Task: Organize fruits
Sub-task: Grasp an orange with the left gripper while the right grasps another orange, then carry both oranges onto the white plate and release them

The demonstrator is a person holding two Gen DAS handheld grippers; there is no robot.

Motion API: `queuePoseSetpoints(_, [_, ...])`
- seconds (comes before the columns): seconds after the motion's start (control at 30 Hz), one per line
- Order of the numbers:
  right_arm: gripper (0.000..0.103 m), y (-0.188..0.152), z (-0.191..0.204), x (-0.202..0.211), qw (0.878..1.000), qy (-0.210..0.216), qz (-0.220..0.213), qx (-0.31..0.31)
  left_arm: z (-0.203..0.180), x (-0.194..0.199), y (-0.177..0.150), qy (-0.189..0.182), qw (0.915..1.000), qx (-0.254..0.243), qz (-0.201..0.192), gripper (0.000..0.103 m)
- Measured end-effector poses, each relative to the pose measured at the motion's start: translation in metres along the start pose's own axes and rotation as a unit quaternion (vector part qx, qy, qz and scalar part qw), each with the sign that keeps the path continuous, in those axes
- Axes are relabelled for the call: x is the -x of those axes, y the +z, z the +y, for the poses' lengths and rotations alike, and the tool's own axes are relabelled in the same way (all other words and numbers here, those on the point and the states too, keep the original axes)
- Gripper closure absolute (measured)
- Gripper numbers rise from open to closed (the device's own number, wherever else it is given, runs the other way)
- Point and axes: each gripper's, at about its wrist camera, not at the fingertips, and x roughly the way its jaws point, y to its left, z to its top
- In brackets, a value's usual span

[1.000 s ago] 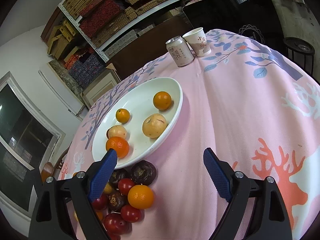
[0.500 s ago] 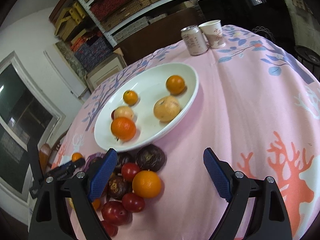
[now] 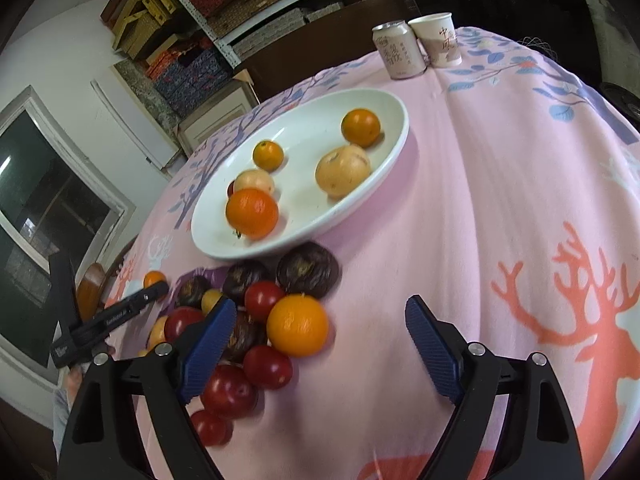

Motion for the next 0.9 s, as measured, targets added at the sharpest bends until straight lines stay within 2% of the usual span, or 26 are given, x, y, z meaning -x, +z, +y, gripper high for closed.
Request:
queuePoseSetpoints(0.2, [0.016, -0.006, 0.009, -0.007, 0.999, -0.025, 0.008, 0.030, -0.001, 0.000, 0.000, 0.003, 1.0000, -0.004, 0.000, 0.066])
queuePoseSetpoints(0.23, [0.018, -0.007, 0.012, -0.008, 0.998, -0.039, 0.007, 0.043, -0.001, 0.000, 0.000, 0.003, 1.0000, -0.004, 0.000, 0.066])
queuePoseSetpoints(0.27, [0.023, -0.007, 0.013, -0.009, 0.997, -0.053, 0.005, 0.052, -0.001, 0.000, -0.001, 0.004, 1.0000, -0.004, -0.001, 0.066])
queuePoseSetpoints(0.4, [0.027, -0.002, 0.002, 0.004, 0.996, -0.077, -0.027, 0.033, -0.001, 0.000, -0.002, 0.006, 1.0000, -0.006, -0.001, 0.066])
queuePoseSetpoints(0.47, [0.036, -0.001, 0.000, 0.009, 0.996, -0.074, -0.038, 0.032, -0.001, 0.000, -0.002, 0.007, 1.0000, -0.007, -0.001, 0.066])
queuePoseSetpoints(0.57, [0.043, -0.006, 0.008, -0.001, 0.995, -0.079, -0.014, 0.058, -0.001, 0.000, -0.002, 0.006, 1.0000, -0.007, -0.001, 0.066])
queuePoseSetpoints(0.67, [0.058, -0.009, 0.016, -0.007, 0.993, -0.086, -0.004, 0.078, -0.001, 0.000, -0.002, 0.007, 1.0000, -0.007, -0.001, 0.066])
queuePoseSetpoints(0.7, [0.067, -0.010, 0.015, -0.007, 0.994, -0.083, -0.003, 0.076, -0.001, 0.000, -0.002, 0.007, 1.0000, -0.007, -0.001, 0.066])
queuePoseSetpoints(0.9, [0.068, -0.011, 0.014, -0.004, 0.994, -0.079, -0.007, 0.073, 0.000, 0.000, -0.002, 0.002, 1.0000, -0.003, -0.002, 0.066])
